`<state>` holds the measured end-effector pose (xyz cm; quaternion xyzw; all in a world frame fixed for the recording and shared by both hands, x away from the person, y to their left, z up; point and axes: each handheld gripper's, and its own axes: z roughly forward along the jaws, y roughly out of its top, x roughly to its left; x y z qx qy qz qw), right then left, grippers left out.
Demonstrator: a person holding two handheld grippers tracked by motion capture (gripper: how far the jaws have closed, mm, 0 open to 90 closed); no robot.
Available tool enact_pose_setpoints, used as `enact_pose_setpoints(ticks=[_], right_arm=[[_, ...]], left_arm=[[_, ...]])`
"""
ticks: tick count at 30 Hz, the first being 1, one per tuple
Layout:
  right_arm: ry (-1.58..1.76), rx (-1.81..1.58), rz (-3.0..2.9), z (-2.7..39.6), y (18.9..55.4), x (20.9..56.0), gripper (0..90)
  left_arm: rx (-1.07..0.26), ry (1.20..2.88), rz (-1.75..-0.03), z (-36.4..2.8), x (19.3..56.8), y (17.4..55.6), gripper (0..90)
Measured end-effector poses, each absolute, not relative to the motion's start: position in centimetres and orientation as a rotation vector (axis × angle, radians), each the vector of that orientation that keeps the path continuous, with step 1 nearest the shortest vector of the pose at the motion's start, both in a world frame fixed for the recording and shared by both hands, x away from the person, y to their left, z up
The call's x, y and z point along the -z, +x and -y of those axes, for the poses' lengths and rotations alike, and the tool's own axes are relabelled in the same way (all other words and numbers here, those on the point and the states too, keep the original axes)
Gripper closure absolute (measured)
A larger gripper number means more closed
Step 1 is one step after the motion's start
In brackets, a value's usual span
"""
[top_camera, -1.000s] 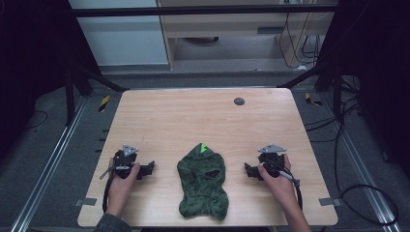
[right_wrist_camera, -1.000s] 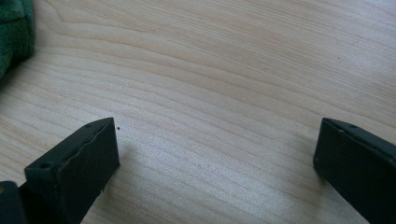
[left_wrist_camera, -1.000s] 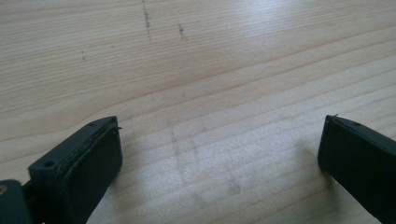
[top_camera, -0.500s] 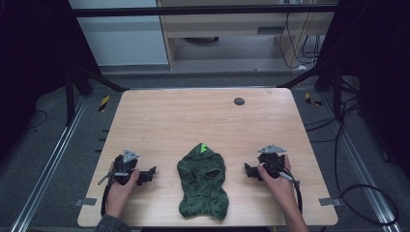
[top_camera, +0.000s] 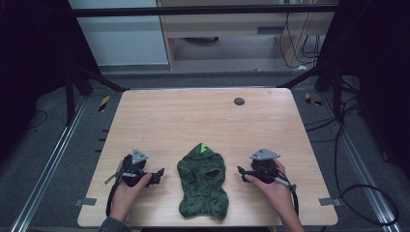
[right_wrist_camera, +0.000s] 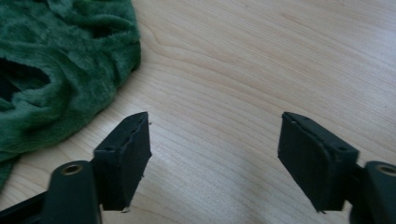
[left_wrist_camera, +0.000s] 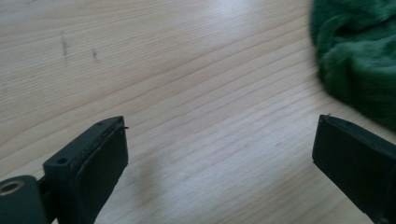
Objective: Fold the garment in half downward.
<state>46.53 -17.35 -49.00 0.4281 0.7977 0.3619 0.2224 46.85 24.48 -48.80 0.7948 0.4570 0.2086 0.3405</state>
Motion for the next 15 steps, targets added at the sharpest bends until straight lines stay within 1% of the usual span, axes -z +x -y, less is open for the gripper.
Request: enact_pose_setpoints(ticks=[4,12,15], right_arm=[[1.178,-1.008,-2.225,16.9,46.4,48.3,41.2],[1.089,-1.039,-2.337,14.9,48.8,45.8,53.5],[1.051,-1.027,-2.371,14.0,49.8,45.1,58.8]], left_arm=[[-0.54,2.079,-1.142,-23.7,47.7,47.0,5.3],[-0.502,2.171,-1.043,-20.9,45.2,50.4,11.8],[-0.456,2.184,-1.04,-20.2,44.9,51.7,13.8]])
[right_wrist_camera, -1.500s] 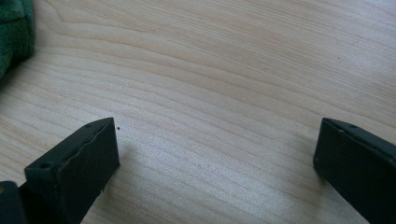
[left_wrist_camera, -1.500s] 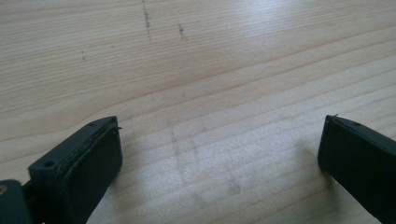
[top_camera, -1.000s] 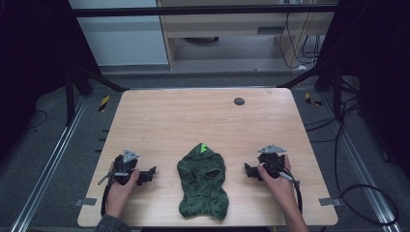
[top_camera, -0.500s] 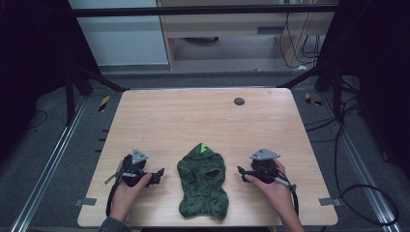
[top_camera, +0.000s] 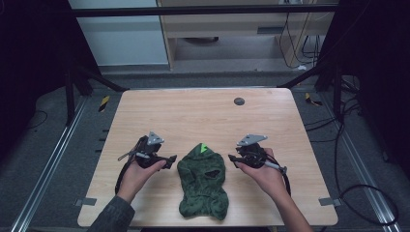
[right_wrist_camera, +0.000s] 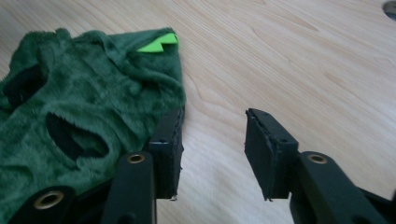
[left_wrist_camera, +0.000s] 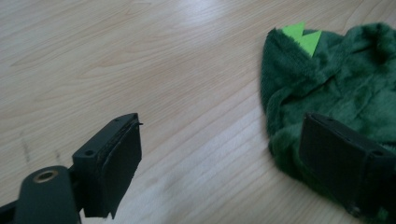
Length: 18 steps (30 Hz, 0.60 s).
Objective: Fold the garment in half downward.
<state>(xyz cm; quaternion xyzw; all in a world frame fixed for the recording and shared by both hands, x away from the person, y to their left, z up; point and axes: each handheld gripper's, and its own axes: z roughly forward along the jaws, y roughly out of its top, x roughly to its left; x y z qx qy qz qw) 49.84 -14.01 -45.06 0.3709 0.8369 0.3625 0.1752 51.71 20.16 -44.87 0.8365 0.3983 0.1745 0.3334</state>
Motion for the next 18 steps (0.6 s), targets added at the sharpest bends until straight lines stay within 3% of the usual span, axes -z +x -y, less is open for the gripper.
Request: enact_pose_setpoints(ticks=[8,18], right_arm=[[1.045,-1.014,-2.466,12.1,52.6,45.0,70.6],[1.083,-1.02,-2.514,10.9,54.6,45.7,61.4]], left_arm=[[-0.415,2.235,-1.022,-18.7,44.8,53.3,17.9],[-0.378,2.267,-0.999,-17.4,45.1,54.0,19.1]])
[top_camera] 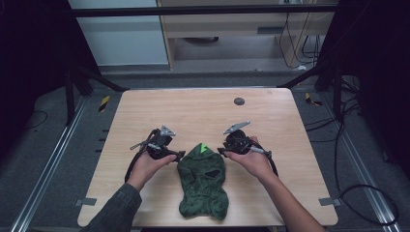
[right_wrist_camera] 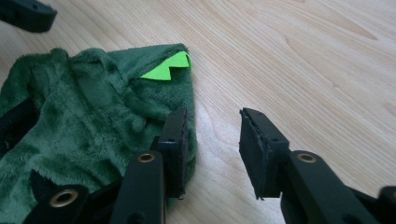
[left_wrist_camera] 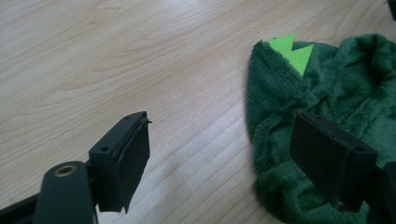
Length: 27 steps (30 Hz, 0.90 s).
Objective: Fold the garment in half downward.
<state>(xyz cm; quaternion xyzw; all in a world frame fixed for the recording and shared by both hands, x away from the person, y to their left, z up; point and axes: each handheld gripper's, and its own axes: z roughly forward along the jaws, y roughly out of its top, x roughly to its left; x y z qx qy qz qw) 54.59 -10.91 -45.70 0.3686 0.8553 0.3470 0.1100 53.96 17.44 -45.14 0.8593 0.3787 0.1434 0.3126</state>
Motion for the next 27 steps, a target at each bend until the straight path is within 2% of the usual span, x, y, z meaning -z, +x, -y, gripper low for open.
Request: enact_pose_setpoints(ticks=[3,8,12,27], right_arm=[[1.102,-1.033,-2.52,10.8,54.6,45.8,61.2],[1.072,-1.01,-2.54,10.3,54.3,46.1,64.3],[1.075,-0.987,-2.562,9.8,54.3,46.8,62.9],[1.037,-0.893,-2.604,8.4,54.2,48.3,59.2]], left_arm=[[-0.369,2.29,-0.994,-17.1,45.5,54.2,17.7],[-0.348,2.31,-0.984,-16.6,46.2,54.0,21.5],[-0.34,2.329,-0.975,-16.6,46.8,53.9,23.2],[-0.298,2.356,-0.979,-16.6,48.4,53.9,38.1]])
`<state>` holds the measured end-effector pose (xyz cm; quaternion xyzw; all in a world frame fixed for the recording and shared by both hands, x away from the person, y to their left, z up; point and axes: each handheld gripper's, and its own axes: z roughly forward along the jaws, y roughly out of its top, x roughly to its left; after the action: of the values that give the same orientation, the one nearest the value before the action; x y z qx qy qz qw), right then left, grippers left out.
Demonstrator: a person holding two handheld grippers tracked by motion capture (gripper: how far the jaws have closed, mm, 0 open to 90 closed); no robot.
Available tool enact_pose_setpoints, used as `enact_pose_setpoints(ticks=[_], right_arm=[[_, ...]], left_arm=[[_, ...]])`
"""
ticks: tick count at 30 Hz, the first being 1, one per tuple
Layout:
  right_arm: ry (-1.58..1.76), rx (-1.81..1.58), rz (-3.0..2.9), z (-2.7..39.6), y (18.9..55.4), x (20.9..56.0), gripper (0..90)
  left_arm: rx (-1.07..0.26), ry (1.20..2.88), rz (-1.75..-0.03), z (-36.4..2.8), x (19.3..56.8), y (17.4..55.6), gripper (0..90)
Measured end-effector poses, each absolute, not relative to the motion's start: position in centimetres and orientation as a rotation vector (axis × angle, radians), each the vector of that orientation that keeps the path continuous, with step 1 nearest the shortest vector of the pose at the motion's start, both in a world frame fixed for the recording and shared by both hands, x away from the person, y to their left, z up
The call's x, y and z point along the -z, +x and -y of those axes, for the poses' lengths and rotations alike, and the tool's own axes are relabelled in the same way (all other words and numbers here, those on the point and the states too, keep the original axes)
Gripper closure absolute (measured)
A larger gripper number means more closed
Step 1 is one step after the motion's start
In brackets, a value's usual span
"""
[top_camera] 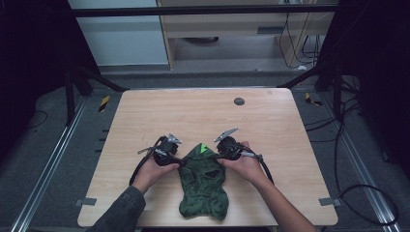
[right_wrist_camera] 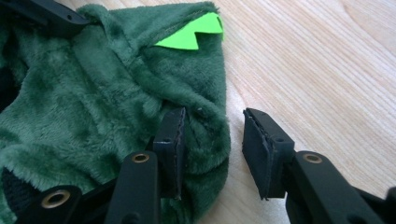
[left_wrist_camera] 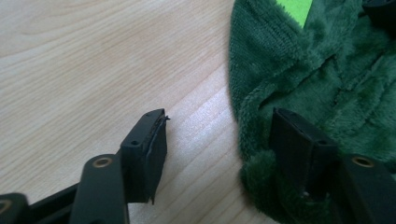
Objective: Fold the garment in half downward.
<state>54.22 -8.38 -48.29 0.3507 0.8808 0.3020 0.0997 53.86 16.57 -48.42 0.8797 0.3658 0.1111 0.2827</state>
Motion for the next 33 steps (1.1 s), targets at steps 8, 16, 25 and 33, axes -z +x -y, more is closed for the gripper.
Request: enact_pose_setpoints(ticks=[8,16,25,33], right_arm=[[1.017,-0.873,-2.611,8.14,53.95,48.6,58.7],[0.99,-0.86,-2.635,7.99,53.66,48.49,68.1],[1.009,-0.88,-2.67,8.09,53.72,48.42,82.7],[0.981,-0.886,-2.675,8.09,53.7,48.2,84.8]], left_arm=[[-0.31,2.347,-0.964,-16.48,48.56,53.66,41.3],[-0.278,2.371,-0.896,-15.98,48.37,53.09,65.4],[-0.213,2.368,-0.871,-16.13,48.38,52.97,81.5],[-0.213,2.375,-0.872,-16.26,48.06,53.09,87.4]])
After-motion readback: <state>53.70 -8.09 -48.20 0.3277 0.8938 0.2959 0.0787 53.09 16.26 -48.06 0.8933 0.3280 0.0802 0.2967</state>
